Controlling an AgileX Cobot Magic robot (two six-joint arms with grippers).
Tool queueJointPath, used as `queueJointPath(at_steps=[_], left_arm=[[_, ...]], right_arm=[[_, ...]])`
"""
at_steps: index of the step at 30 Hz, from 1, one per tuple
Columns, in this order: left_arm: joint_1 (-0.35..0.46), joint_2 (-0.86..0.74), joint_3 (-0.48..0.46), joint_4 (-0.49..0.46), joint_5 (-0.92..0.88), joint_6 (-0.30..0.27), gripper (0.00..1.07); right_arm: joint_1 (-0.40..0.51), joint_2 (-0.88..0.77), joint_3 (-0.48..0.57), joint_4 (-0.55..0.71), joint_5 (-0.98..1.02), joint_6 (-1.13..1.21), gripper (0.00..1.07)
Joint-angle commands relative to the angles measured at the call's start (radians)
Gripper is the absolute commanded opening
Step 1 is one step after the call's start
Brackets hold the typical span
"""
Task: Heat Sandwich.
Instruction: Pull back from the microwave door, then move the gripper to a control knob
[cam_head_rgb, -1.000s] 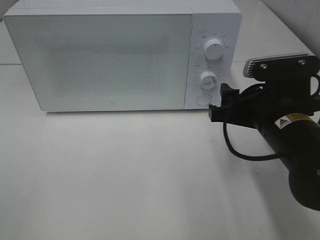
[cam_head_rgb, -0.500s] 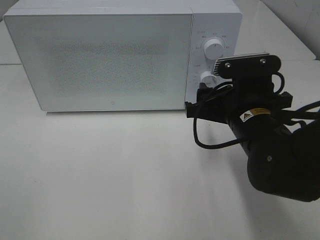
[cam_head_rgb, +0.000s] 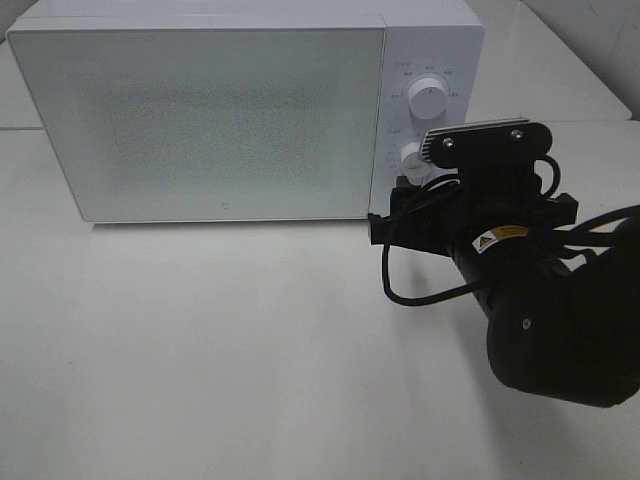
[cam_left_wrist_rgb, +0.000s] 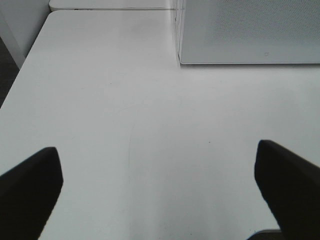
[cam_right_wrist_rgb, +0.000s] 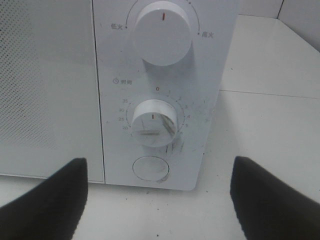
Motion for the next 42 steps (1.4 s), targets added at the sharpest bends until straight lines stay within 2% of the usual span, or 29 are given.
queueJointPath(at_steps=[1, 11, 20, 32, 36, 39, 40, 41, 42], left_arm=[[0.002, -0.025, 0.001, -0.009, -0.01, -0.005, 1.0], [0.002, -0.02, 0.001, -0.009, -0.01, -0.002, 1.0], [0.002, -0.02, 0.001, -0.009, -0.01, -0.002, 1.0], [0.002, -0.02, 0.001, -0.009, -0.01, -0.002, 1.0], [0.002, -0.02, 0.001, -0.009, -0.01, -0.002, 1.0], [0.002, -0.02, 0.001, -0.009, -0.01, -0.002, 1.0], [0.002, -0.02, 0.001, -0.009, -0.01, -0.002, 1.0], [0.002, -0.02, 0.001, -0.009, -0.01, -0.002, 1.0], [0.002, -0.02, 0.001, -0.009, -0.01, -0.002, 1.0]], right_arm=[[-0.021, 0.03, -0.029, -0.028, -0.007, 0.022, 0.76], [-0.096, 0.092, -0.135, -0.094, 0.013, 0.036, 0.76], [-0.109, 0.169, -0.22, -0.111, 0.048, 0.043, 0.76], [-0.132, 0.206, -0.262, -0.104, 0.045, 0.047, 0.75], [-0.132, 0.206, -0.262, -0.104, 0.047, 0.047, 0.71], [-0.132, 0.206, -0.262, -0.104, 0.044, 0.049, 0.63], [-0.132, 0.206, -0.262, -0.104, 0.044, 0.049, 0.63], [-0.132, 0.206, -0.262, -0.104, 0.044, 0.054, 0.59], [-0.132, 0.206, -0.262, -0.103, 0.044, 0.065, 0.5]])
